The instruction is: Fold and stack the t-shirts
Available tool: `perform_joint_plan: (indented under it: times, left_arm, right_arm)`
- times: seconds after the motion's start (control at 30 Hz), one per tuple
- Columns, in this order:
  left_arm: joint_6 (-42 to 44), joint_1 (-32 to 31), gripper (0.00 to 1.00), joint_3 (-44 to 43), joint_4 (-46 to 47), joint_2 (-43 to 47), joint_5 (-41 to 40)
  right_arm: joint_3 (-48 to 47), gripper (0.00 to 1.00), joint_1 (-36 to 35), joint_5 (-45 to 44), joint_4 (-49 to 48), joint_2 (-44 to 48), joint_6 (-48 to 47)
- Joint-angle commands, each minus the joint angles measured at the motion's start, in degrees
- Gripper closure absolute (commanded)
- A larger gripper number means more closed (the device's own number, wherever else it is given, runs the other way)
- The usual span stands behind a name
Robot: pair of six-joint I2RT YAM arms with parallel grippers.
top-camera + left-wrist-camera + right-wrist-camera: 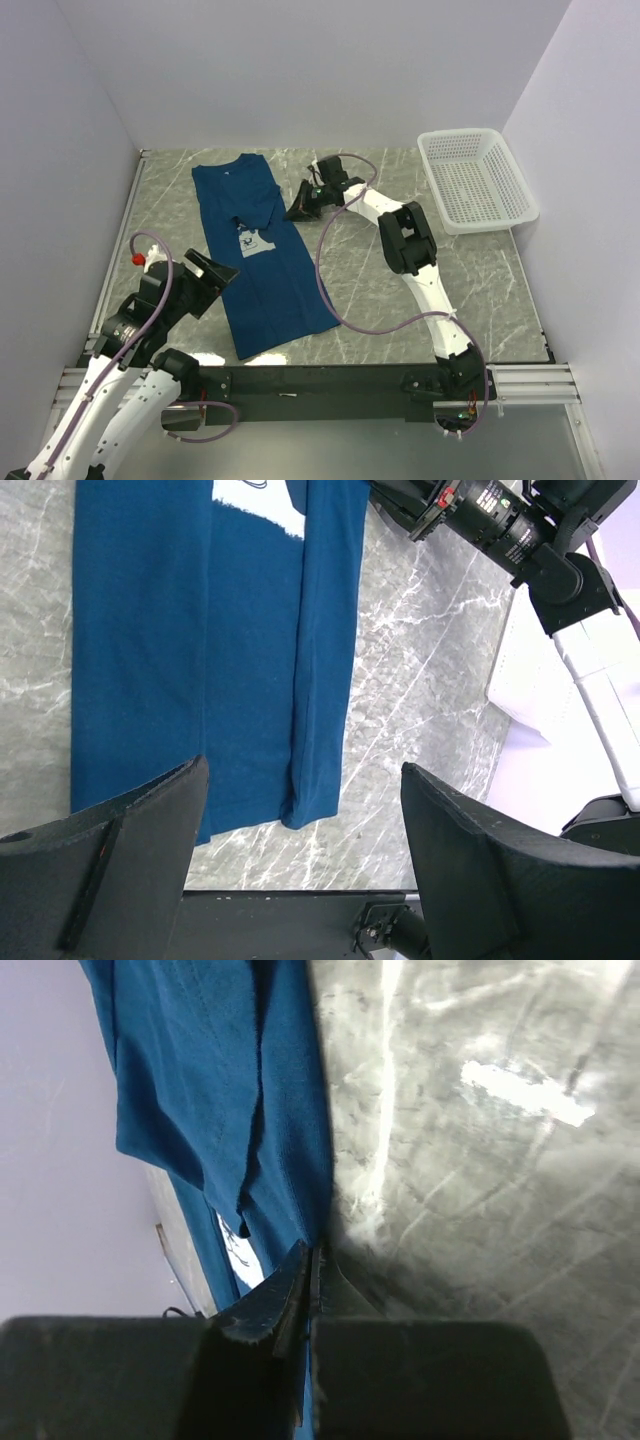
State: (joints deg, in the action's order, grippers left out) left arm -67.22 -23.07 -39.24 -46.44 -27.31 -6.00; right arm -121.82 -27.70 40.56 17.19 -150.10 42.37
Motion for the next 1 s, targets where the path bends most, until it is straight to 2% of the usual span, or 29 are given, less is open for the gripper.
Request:
perform_joint_plan:
  times: [0.0,0.33,0.57,0.63,0.73,0.8,0.83,0.87,0.9,0.93,0.97]
  left_arm:
    - [-0.8,0.0,0.17,-1.0,-0.1,0.5,-1.0]
    - [-0.3,0.0,0.17,5.0,7.6,-5.4,4.4]
    - [2.2,0.0,0.17,8.7,18.1,-13.8,8.2]
    - [4.0,0.0,0.18,9.0,20.4,-16.8,9.4]
    - [7.5,0.0,0.19,9.0,20.8,-23.4,11.7]
    - [9.7,-0.1,0.21,9.2,19.7,-26.6,13.5]
    - [10.0,-0.2,0.22,9.6,17.6,-26.7,13.9]
    - [10.2,-0.3,0.22,10.0,16.7,-26.0,14.1]
    - [8.9,-0.5,0.22,10.5,15.8,-25.0,14.4]
    - [7.7,-0.6,0.24,11.5,15.2,-22.6,16.3]
    - [6.2,-0.7,0.24,12.2,13.3,-21.6,17.5]
  right_arm:
    - [3.1,1.00,1.9,-3.8,0.1,3.1,-0.2]
    - [20.5,1.00,9.8,-7.2,-4.5,14.9,-2.4]
    - [33.3,1.00,13.9,-9.3,-4.1,23.0,-8.2]
    - [34.3,0.93,14.5,-10.8,-3.0,24.3,-11.9]
    - [33.6,0.79,15.6,-14.2,1.1,26.9,-19.5]
    - [32.2,0.64,15.8,-16.1,4.2,29.2,-25.1]
    - [32.5,0.57,15.8,-16.5,7.1,31.6,-31.7]
    - [33.7,0.45,15.8,-16.3,7.6,33.5,-34.6]
    - [35.0,0.40,15.8,-13.5,8.9,35.5,-38.0]
    - [36.3,0.36,15.8,-10.0,10.5,39.9,-48.7]
    - [39.3,0.30,15.7,-6.9,12.2,42.3,-54.3]
